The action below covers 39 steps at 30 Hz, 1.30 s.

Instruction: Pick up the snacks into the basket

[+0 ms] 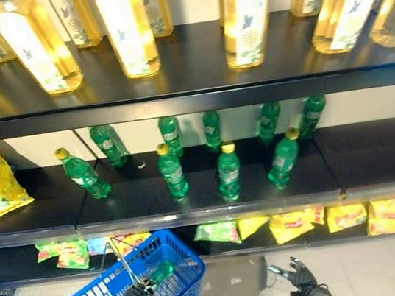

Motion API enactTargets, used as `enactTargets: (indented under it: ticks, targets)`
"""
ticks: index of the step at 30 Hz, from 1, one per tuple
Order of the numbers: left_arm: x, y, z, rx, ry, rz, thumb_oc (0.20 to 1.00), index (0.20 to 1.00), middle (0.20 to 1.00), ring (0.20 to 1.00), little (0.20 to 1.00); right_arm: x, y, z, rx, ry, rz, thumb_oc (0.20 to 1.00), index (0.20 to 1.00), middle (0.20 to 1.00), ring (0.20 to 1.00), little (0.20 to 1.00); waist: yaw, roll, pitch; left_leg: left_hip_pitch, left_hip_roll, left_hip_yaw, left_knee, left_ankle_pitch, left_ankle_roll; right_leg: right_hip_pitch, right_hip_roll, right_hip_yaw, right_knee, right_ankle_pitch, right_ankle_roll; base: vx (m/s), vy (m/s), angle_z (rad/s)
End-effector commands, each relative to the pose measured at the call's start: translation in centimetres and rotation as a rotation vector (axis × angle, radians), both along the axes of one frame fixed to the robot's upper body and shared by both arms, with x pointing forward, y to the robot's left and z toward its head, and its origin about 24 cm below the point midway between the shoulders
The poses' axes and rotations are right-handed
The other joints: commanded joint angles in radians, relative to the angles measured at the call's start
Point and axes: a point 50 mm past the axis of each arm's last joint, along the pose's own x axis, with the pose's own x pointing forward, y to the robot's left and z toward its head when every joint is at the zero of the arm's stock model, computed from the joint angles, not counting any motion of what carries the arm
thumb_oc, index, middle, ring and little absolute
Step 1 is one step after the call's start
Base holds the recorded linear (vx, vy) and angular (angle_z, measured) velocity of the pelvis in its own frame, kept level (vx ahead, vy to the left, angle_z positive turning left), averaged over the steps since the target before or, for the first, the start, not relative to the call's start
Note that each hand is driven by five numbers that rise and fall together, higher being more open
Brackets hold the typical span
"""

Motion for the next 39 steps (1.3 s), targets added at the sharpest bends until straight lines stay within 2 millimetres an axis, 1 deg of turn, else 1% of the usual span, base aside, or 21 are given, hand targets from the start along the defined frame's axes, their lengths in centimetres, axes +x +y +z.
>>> enactTargets:
  ticks: [1, 4, 7, 10, 11, 12, 15, 17, 20, 22, 24, 25, 26, 27, 29, 31, 32, 35, 36, 38, 39]
  targets:
    - [5.2, 2.1, 4.6, 0.125, -0.309, -0.070, 0.200, 0.200, 0.200, 0.200, 0.200, 3.1, 2.2, 0.6, 0.063, -0.092, -0.027, 1.000, 1.000, 1.000, 1.000, 1.000, 0.026, -0.071, -0.012, -0.024, -0.078, -0.020, 0.005, -0.022, 0.091, 0.024, -0.146, 0.104, -0.102, 0.189, 0.098, 0.03, 0.318, 0.26]
    - [5.3, 2.5, 4.9, 0.162, -0.322, -0.089, 0.200, 0.200, 0.200, 0.200, 0.200, 3.9, 3.3, 0.8, 0.098, -0.116, -0.020, 1.000, 1.000, 1.000, 1.000, 1.000, 0.043, -0.088, -0.018, -0.004, -0.183, 0.005, -0.004, -0.077, 0.145, -0.013, -0.237, 0.093, -0.076, 0.290, 0.114, 0.05, 0.496, -0.22]
    - [5.3, 2.8, 5.0, 0.180, -0.324, -0.112, 0.200, 0.200, 0.200, 0.200, 0.200, 4.1, 3.7, 0.8, 0.105, -0.124, -0.010, 1.000, 1.000, 1.000, 1.000, 1.000, 0.060, -0.093, -0.020, -0.002, -0.226, 0.020, -0.004, -0.096, 0.163, -0.004, -0.287, -0.015, -0.064, 0.359, 0.125, 0.03, 0.267, -0.40]
    - [5.3, 3.0, 5.1, 0.192, -0.326, -0.119, 0.200, 0.200, 0.200, 0.200, 0.200, 4.4, 3.9, 1.0, 0.105, -0.134, 0.000, 1.000, 1.000, 1.000, 1.000, 1.000, 0.066, -0.080, -0.008, 0.003, -0.234, 0.033, -0.004, -0.098, 0.179, 0.003, -0.280, -0.096, 0.004, 0.311, 0.108, -0.02, 0.266, -0.13]
    - [5.2, 3.1, 5.0, 0.194, -0.315, -0.119, 0.200, 0.200, 0.200, 0.200, 0.200, 4.6, 4.0, 1.0, 0.108, -0.138, 0.011, 1.000, 1.000, 1.000, 1.000, 1.000, 0.049, -0.069, -0.002, 0.005, -0.248, 0.025, -0.004, -0.091, 0.195, -0.018, -0.176, -0.040, 0.053, 0.218, 0.070, -0.02, 0.284, -0.05]
    - [5.2, 3.1, 5.0, 0.193, -0.315, -0.119, 0.200, 0.200, 0.200, 0.200, 0.200, 4.6, 4.0, 1.0, 0.108, -0.138, 0.011, 1.000, 1.000, 1.000, 1.000, 1.000, 0.051, -0.069, -0.001, 0.006, -0.247, 0.027, -0.004, -0.092, 0.194, -0.019, -0.176, -0.038, 0.056, 0.215, 0.069, 0.00, 0.219, 0.01]
    - [4.9, 3.1, 4.7, 0.187, -0.302, -0.115, 0.200, 0.200, 0.200, 0.200, 0.200, 4.6, 4.0, 1.1, 0.118, -0.158, 0.022, 1.000, 1.000, 1.000, 1.000, 1.000, 0.035, -0.068, -0.001, 0.001, -0.274, 0.003, -0.004, -0.069, 0.204, -0.041, 0.045, 0.064, 0.050, 0.095, 0.005, 0.03, 0.119, 0.10]
    - [4.4, 2.6, 4.3, 0.150, -0.286, -0.110, 0.200, 0.200, 0.200, 0.200, 0.200, 4.2, 3.8, 1.1, 0.117, -0.162, 0.034, 1.000, 1.000, 1.000, 1.000, 1.000, 0.016, -0.084, -0.009, 0.006, -0.312, -0.021, -0.004, -0.060, 0.210, -0.029, 0.151, 0.130, -0.022, 0.075, -0.032, 0.05, 0.102, 0.33]
    - [3.9, 2.1, 3.7, 0.128, -0.264, -0.103, 0.200, 0.200, 0.200, 0.200, 0.200, 3.5, 3.7, 0.7, 0.100, -0.124, 0.059, 1.000, 1.000, 1.000, 1.000, 1.000, 0.013, -0.083, -0.017, 0.013, -0.323, -0.032, -0.004, -0.053, 0.206, -0.002, 0.157, 0.166, -0.086, 0.087, -0.035, 0.00, 0.016, 0.79]
    - [3.6, 2.1, 3.3, 0.107, -0.244, -0.076, 0.200, 0.200, 0.200, 0.200, 0.200, 3.6, 3.8, 0.6, 0.101, -0.111, 0.063, 1.000, 1.000, 1.000, 1.000, 1.000, 0.018, -0.080, -0.023, 0.014, -0.314, -0.022, 0.009, -0.050, 0.200, 0.017, 0.165, 0.189, -0.113, 0.100, -0.039, 0.00, -0.008, 0.10]
    - [3.8, 2.0, 3.5, 0.089, -0.256, -0.048, 0.200, 0.200, 0.200, 0.200, 0.200, 3.9, 3.5, 0.8, 0.093, -0.121, 0.067, 1.000, 1.000, 1.000, 1.000, 1.000, 0.024, -0.092, -0.014, -0.029, -0.302, -0.005, 0.100, -0.068, 0.183, 0.024, 0.138, 0.180, -0.134, 0.119, -0.032, -0.04, 0.007, -0.13]
    - [4.1, 2.1, 3.6, 0.089, -0.261, -0.045, 0.200, 0.200, 0.200, 0.200, 0.200, 3.9, 3.4, 0.8, 0.085, -0.119, 0.075, 1.000, 1.000, 1.000, 1.000, 1.000, 0.022, -0.104, -0.010, -0.054, -0.271, 0.015, 0.139, -0.074, 0.167, 0.021, 0.128, 0.178, -0.130, 0.118, -0.031, -0.12, 0.090, -0.06]
    - [4.3, 1.9, 3.7, 0.088, -0.265, -0.048, 0.200, 0.200, 0.200, 0.200, 0.200, 4.0, 3.0, 0.8, 0.065, -0.106, 0.090, 1.000, 1.000, 1.000, 1.000, 1.000, 0.023, -0.119, -0.001, -0.064, -0.194, 0.049, 0.167, -0.080, 0.148, 0.020, 0.095, 0.168, -0.130, 0.116, -0.023, -0.10, 0.088, 0.02]
    - [4.4, 1.9, 3.7, 0.088, -0.266, -0.048, 0.200, 0.200, 0.200, 0.200, 0.200, 4.1, 3.0, 0.8, 0.065, -0.106, 0.090, 1.000, 1.000, 1.000, 1.000, 1.000, 0.023, -0.118, 0.001, -0.064, -0.193, 0.049, 0.169, -0.082, 0.147, 0.021, 0.096, 0.168, -0.130, 0.115, -0.023, -0.09, 0.116, -0.04]
    - [4.4, 2.2, 3.6, 0.100, -0.259, -0.037, 0.200, 0.200, 0.200, 0.200, 0.200, 4.1, 2.8, 0.9, 0.066, -0.112, 0.087, 1.000, 1.000, 1.000, 1.000, 1.000, 0.020, -0.124, -0.009, -0.053, -0.110, 0.056, 0.148, -0.053, 0.134, 0.014, 0.075, 0.163, -0.121, 0.107, -0.016, -0.01, 0.135, -0.05]
    - [4.7, 2.2, 3.8, 0.104, -0.266, -0.038, 0.200, 0.200, 0.200, 0.200, 0.200, 3.9, 3.0, 1.0, 0.078, -0.123, 0.093, 1.000, 1.000, 1.000, 1.000, 1.000, 0.010, -0.114, -0.021, -0.057, -0.007, 0.042, 0.118, 0.019, 0.105, 0.009, 0.059, 0.147, -0.105, 0.081, -0.010, 0.04, 0.272, 0.10]
    - [5.1, 2.2, 4.1, 0.114, -0.281, -0.054, 0.200, 0.200, 0.200, 0.200, 0.200, 3.9, 2.8, 1.2, 0.060, -0.141, 0.113, 1.000, 1.000, 1.000, 1.000, 1.000, -0.003, -0.095, -0.020, -0.052, 0.076, 0.012, 0.072, 0.097, 0.076, 0.003, 0.052, 0.137, -0.078, 0.058, -0.010, 0.04, 0.275, 0.25]
    - [5.2, 2.0, 4.3, 0.119, -0.293, -0.075, 0.200, 0.200, 0.200, 0.200, 0.200, 3.9, 2.4, 1.5, 0.010, -0.148, 0.171, 1.000, 1.000, 1.000, 1.000, 1.000, -0.011, -0.070, -0.012, -0.043, 0.121, -0.048, 0.021, 0.137, 0.051, -0.004, 0.032, 0.144, -0.048, 0.040, 0.006, 0.07, 0.379, 0.41]
    - [5.2, 1.9, 4.3, 0.118, -0.291, -0.081, 0.200, 0.200, 0.200, 0.200, 0.200, 3.7, 2.0, 1.5, 0.002, -0.147, 0.166, 1.000, 1.000, 1.000, 1.000, 1.000, -0.017, -0.053, -0.007, -0.035, 0.103, -0.085, 0.011, 0.102, 0.037, -0.005, 0.005, 0.157, -0.030, 0.041, 0.019, 0.12, 0.537, 0.24]
    - [5.3, 1.9, 4.3, 0.121, -0.293, -0.086, 0.200, 0.200, 0.200, 0.200, 0.200, 3.7, 1.9, 1.6, -0.001, -0.150, 0.167, 1.000, 1.000, 1.000, 1.000, 1.000, -0.022, -0.052, -0.005, -0.034, 0.093, -0.069, 0.016, 0.080, 0.032, -0.001, -0.017, 0.160, -0.024, 0.045, 0.029, 0.10, 0.422, 0.06]
    - [5.4, 1.7, 4.3, 0.126, -0.298, -0.117, 0.200, 0.200, 0.200, 0.200, 0.200, 3.4, 1.9, 1.4, 0.002, -0.137, 0.160, 1.000, 1.000, 1.000, 1.000, 1.000, -0.028, -0.057, 0.000, -0.037, 0.053, -0.045, 0.029, 0.035, 0.037, 0.007, -0.072, 0.162, -0.036, 0.084, 0.062, 0.07, 0.302, 0.01]
